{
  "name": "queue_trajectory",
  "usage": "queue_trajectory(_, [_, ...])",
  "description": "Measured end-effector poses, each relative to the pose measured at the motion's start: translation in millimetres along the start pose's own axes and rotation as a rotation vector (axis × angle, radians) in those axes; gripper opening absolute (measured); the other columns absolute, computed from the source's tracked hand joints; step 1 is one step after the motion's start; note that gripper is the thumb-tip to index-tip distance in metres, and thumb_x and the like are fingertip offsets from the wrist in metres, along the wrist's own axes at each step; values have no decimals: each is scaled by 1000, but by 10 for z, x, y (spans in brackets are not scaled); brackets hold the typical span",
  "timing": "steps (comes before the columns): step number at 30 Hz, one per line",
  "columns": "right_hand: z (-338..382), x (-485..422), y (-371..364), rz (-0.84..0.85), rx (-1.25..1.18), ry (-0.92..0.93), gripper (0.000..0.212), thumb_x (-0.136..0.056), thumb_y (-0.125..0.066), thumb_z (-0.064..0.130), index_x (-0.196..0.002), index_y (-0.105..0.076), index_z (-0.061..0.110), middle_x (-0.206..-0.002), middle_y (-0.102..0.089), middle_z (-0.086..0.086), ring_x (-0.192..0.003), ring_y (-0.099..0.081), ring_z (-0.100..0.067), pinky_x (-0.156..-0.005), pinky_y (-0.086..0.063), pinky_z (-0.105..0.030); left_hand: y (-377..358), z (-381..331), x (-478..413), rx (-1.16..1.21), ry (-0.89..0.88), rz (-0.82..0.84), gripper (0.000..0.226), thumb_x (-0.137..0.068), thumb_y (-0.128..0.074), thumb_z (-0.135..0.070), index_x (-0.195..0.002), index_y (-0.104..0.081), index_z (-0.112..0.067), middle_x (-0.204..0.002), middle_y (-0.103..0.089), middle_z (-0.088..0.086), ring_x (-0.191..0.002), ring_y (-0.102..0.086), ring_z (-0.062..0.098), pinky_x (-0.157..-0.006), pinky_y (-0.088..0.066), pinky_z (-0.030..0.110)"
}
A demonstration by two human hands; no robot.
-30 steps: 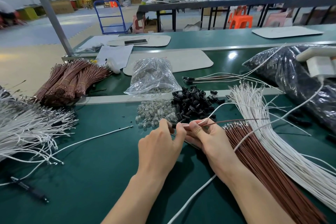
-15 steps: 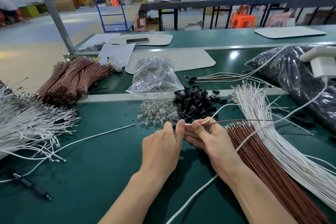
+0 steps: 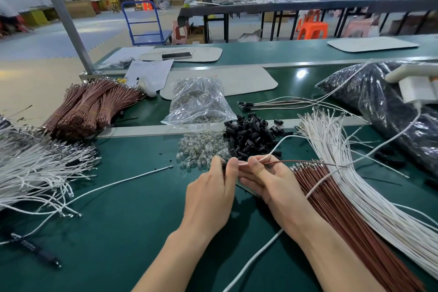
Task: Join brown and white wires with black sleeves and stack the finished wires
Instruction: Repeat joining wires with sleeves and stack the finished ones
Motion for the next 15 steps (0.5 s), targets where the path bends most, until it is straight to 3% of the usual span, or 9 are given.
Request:
queue_trajectory(2, [28, -8, -5, -26, -51, 0, 28, -83, -68, 24, -103, -59, 6, -104, -76, -19, -92, -76, -24, -69, -59, -22, -1, 40, 14, 186, -20, 17, 40, -98, -15, -70, -90, -38, -38, -70, -59, -5, -67, -56, 11, -64, -43, 35])
queue_trajectory(6, [77, -16, 36, -111, -180, 2, 31, -76, -71, 15, -103, -58, 7, -99, -75, -22, -83, -76, -24, -65, -59, -22, 15, 109, -26, 519, 7, 16, 17, -101, -41, -57, -105, -48, -43, -84, -63, -13, -74, -58, 10, -74, -51, 40])
queue_trajectory(8, [78, -5, 44, -117, -221, -7, 32, -76, -71, 12, -104, -56, 8, -98, -76, -21, -82, -76, -24, -65, -60, -22, 20, 122, -40, 586, 12, 23, 7, -102, -47, -48, -107, -50, -45, -90, -65, -18, -79, -60, 8, -78, -52, 35])
queue_trajectory(12, [90, 11, 36, -124, -263, -29, 30, -79, -70, 11, -106, -58, 7, -101, -75, -22, -82, -76, -25, -64, -60, -24, 35, 104, -41, 636, 11, 22, 8, -105, -49, -37, -108, -53, -44, -86, -64, -14, -72, -57, 10, -72, -53, 39])
queue_trajectory(15, [105, 6, 40, -138, -284, -41, 17, -90, -65, 8, -105, -60, 7, -101, -75, -23, -82, -76, -25, -63, -61, -25, 51, 90, -60, 679, 53, -12, 8, -106, -50, -33, -106, -54, -41, -82, -64, -11, -67, -56, 10, -67, -52, 34])
Point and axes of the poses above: each hand's wrist, its own x-axis away from the middle knuckle, its own y-axis out of the back of the hand, z = x × y, the point moved 1 cm from there along -x, towards the middle knuckle
